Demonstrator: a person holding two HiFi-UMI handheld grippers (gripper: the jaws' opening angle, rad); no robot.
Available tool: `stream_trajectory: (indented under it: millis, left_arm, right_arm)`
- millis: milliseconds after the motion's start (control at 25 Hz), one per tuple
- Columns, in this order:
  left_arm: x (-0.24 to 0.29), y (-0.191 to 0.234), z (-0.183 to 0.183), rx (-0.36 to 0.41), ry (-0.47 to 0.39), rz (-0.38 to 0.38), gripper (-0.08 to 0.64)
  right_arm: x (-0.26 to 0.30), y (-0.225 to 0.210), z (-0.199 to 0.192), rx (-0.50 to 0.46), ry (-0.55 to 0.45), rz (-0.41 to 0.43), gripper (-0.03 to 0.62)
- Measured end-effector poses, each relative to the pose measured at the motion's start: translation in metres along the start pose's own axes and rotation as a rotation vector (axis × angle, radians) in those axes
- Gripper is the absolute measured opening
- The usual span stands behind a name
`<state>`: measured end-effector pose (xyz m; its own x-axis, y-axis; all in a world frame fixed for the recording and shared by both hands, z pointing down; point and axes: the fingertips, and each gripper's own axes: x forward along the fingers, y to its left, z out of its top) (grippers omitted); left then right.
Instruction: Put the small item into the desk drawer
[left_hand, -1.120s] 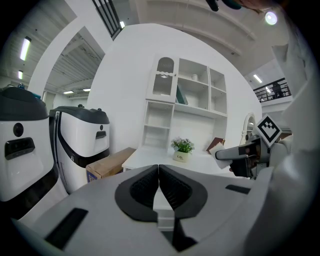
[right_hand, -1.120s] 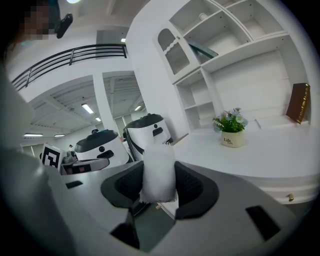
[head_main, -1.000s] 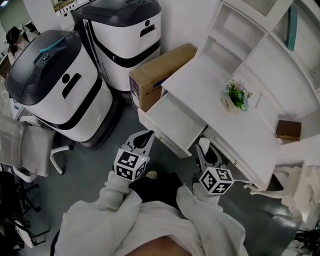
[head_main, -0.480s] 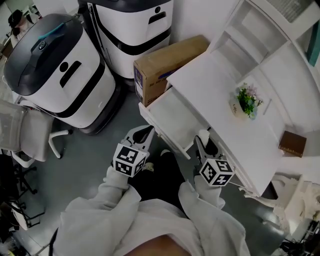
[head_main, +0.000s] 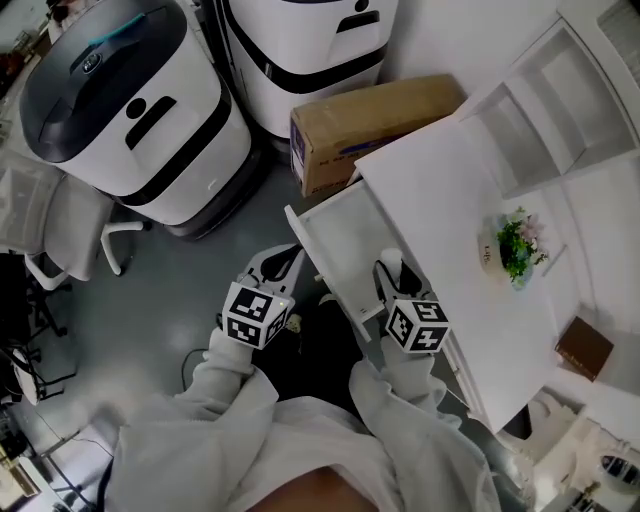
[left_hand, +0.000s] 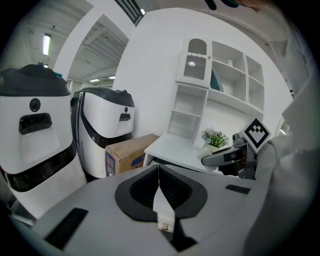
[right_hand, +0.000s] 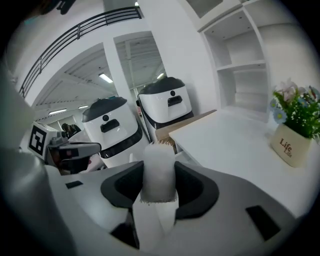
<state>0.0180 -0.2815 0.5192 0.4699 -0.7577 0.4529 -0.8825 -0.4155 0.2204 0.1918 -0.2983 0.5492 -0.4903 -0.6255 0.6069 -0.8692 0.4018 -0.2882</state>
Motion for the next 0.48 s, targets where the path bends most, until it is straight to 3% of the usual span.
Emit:
stream_trajectory:
  millis: [480]
  left_arm:
    - [0.004,0.023,-0.012,-0.056,0.029,0.140,0.017]
  right_arm:
    - [0.095,-0.002,-0.022,-0.093,0.170,0.089,0.195]
